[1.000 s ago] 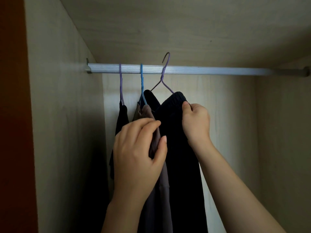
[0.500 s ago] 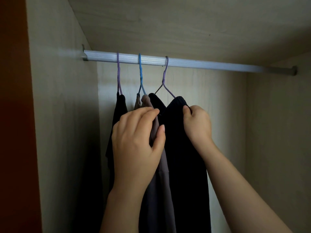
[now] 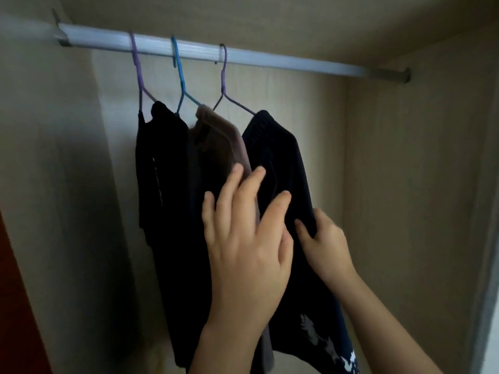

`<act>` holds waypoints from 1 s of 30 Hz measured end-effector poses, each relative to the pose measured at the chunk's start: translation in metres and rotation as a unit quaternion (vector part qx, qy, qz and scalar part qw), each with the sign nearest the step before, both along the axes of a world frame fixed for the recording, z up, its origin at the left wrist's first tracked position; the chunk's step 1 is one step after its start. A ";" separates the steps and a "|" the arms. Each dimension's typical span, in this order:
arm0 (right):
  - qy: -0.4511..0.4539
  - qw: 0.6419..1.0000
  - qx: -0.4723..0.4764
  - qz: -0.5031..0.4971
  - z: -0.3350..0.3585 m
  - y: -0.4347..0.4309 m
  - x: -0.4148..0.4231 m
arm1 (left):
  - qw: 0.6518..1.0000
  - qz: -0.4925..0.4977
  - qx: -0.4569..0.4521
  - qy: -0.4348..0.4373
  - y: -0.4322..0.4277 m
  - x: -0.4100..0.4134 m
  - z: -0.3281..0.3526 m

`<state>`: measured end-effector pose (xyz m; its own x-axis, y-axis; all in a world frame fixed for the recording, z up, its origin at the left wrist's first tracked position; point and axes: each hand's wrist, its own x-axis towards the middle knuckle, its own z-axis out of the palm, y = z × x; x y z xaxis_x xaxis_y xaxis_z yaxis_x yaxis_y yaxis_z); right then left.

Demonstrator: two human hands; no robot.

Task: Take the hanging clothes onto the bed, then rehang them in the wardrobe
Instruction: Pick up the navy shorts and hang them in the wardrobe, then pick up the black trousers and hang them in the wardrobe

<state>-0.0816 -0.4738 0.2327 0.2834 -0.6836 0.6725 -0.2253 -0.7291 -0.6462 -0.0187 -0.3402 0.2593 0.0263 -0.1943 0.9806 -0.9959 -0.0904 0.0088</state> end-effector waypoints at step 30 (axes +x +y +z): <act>-0.055 0.480 0.695 -0.533 -0.452 0.305 -0.492 | 0.512 -0.262 0.773 0.268 -0.055 -0.240 -0.399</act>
